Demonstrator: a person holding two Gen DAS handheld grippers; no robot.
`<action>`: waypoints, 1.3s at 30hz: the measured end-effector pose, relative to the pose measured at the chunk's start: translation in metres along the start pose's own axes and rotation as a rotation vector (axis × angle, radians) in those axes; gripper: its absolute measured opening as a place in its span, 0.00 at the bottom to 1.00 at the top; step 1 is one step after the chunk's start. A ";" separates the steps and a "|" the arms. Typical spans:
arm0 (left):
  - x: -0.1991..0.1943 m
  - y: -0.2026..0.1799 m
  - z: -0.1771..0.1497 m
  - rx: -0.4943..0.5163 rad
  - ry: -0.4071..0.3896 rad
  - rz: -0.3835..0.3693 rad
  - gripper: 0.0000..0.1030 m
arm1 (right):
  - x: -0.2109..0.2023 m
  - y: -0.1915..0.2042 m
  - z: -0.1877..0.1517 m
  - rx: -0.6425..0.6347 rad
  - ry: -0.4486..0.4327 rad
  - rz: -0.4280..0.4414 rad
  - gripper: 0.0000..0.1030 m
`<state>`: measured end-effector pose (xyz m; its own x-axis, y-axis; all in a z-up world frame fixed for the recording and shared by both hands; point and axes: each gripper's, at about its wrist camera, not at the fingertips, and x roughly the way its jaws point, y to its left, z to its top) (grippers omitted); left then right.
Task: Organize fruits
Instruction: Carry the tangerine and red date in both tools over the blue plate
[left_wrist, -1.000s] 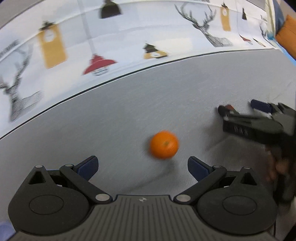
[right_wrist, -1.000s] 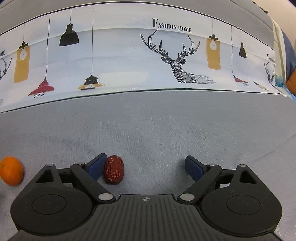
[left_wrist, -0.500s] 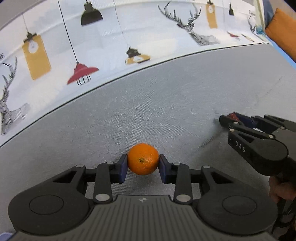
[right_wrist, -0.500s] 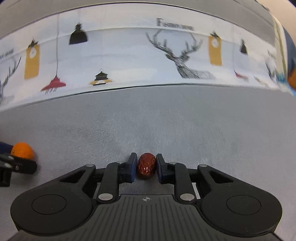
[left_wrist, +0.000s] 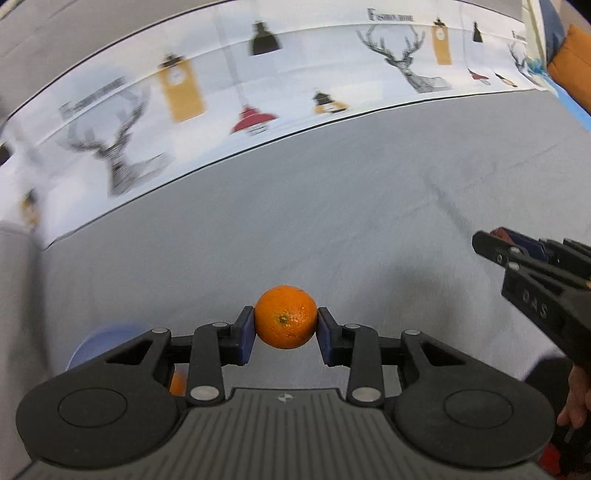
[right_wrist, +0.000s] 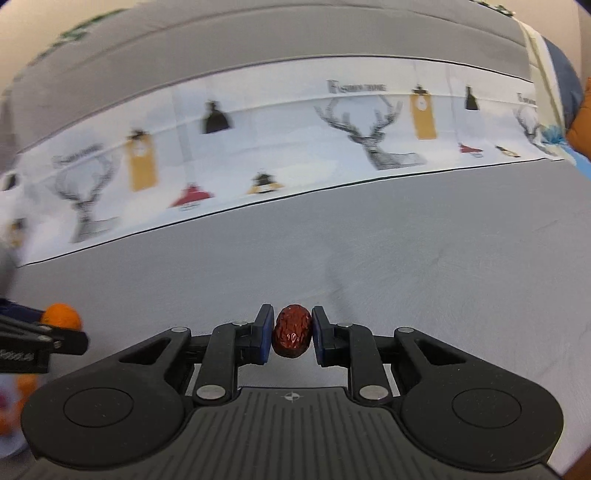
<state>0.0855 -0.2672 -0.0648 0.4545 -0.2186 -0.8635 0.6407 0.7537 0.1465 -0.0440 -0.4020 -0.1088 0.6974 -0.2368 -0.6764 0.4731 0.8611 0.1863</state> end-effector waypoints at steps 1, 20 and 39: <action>-0.011 0.006 -0.010 -0.009 -0.002 0.008 0.37 | -0.012 0.008 -0.004 -0.011 0.001 0.021 0.22; -0.156 0.102 -0.193 -0.254 -0.030 0.123 0.37 | -0.164 0.151 -0.080 -0.335 0.061 0.362 0.23; -0.168 0.114 -0.216 -0.303 -0.080 0.102 0.37 | -0.181 0.176 -0.095 -0.433 0.057 0.342 0.23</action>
<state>-0.0514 -0.0107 -0.0078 0.5615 -0.1713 -0.8096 0.3820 0.9215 0.0699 -0.1381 -0.1646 -0.0206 0.7364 0.1035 -0.6686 -0.0481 0.9937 0.1009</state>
